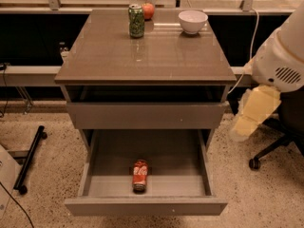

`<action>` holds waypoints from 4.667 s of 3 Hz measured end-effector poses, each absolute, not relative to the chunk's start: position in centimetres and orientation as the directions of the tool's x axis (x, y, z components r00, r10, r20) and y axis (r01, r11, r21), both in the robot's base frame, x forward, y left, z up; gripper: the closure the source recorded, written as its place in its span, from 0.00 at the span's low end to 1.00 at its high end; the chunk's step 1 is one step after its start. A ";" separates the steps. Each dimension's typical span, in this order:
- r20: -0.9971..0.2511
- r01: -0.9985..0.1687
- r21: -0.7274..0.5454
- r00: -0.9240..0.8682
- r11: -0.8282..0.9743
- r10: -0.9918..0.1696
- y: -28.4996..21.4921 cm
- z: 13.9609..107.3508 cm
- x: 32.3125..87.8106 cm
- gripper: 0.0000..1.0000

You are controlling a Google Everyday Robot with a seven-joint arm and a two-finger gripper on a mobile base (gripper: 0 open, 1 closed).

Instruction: Pick coke can from middle drawer and place on counter

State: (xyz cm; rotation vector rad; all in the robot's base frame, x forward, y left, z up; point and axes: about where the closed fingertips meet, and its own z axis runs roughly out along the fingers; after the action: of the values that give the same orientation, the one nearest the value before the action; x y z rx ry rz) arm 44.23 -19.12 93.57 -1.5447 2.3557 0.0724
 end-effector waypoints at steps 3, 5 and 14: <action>-0.256 -0.815 -0.011 -0.558 0.580 -0.789 -17.2 86.3 45.5 0.00; -0.243 -0.794 0.032 -0.595 0.607 -0.766 -14.8 83.5 46.5 0.00; -0.081 -0.268 0.237 -0.963 0.934 -0.256 -5.1 59.3 54.2 0.00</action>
Offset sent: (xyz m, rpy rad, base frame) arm 0.0246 0.0236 -0.1239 0.0130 0.1910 -0.3110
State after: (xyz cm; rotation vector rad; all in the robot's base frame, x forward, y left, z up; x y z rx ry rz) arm 54.24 -5.13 59.25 -0.4126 3.0409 0.3835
